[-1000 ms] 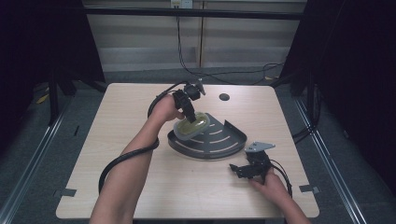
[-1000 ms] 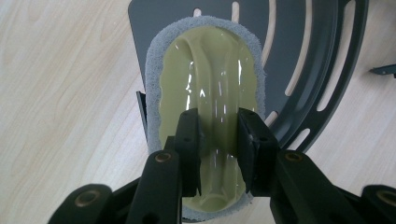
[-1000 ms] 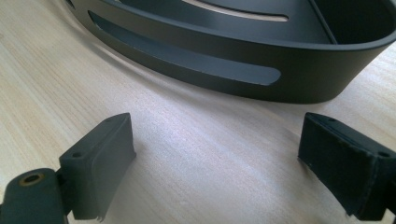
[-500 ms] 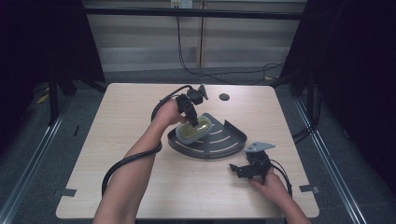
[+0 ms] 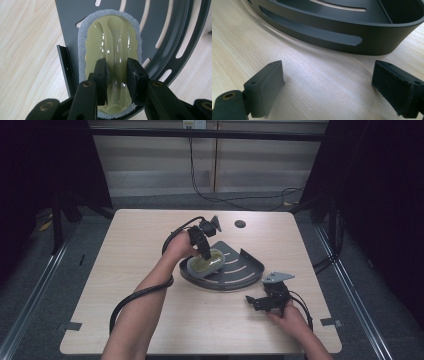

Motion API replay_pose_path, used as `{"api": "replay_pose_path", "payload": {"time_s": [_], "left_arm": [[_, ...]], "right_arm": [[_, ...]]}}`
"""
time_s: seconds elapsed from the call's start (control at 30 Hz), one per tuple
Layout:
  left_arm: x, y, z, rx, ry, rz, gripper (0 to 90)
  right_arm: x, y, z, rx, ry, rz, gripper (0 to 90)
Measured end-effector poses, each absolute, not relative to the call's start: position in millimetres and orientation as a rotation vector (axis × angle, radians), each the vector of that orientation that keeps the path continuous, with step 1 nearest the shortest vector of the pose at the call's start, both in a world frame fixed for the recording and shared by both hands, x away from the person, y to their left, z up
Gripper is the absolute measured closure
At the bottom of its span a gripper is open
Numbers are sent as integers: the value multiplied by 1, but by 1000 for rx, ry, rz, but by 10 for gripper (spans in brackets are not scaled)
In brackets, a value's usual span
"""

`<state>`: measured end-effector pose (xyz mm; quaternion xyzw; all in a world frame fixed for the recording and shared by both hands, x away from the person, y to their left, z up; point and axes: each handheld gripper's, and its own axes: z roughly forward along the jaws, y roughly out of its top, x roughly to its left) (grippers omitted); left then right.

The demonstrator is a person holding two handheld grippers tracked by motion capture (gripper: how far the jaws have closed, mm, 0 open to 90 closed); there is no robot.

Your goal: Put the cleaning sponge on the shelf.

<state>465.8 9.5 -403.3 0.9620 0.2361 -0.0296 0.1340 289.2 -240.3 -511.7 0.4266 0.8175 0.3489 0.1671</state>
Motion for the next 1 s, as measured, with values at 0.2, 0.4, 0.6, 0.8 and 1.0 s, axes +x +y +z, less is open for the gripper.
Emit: {"api": "replay_pose_path", "payload": {"time_s": [0.2,0.4,0.6,0.8,1.0], "left_arm": [[467,15,-408,2788,711,-86,715],[467,20,-410,2785,733,-75,715],[468,22,-413,2781,745,-66,714],[468,26,-416,2774,771,-67,714],[468,28,-419,2765,785,-65,713]], "right_arm": [[289,-240,-512,1212,2327,994,100],[289,-240,-512,1211,2327,993,100],[289,-240,-512,1211,2327,993,100],[289,-240,-512,1213,2327,994,100],[289,-240,-512,1213,2326,994,100]]}}
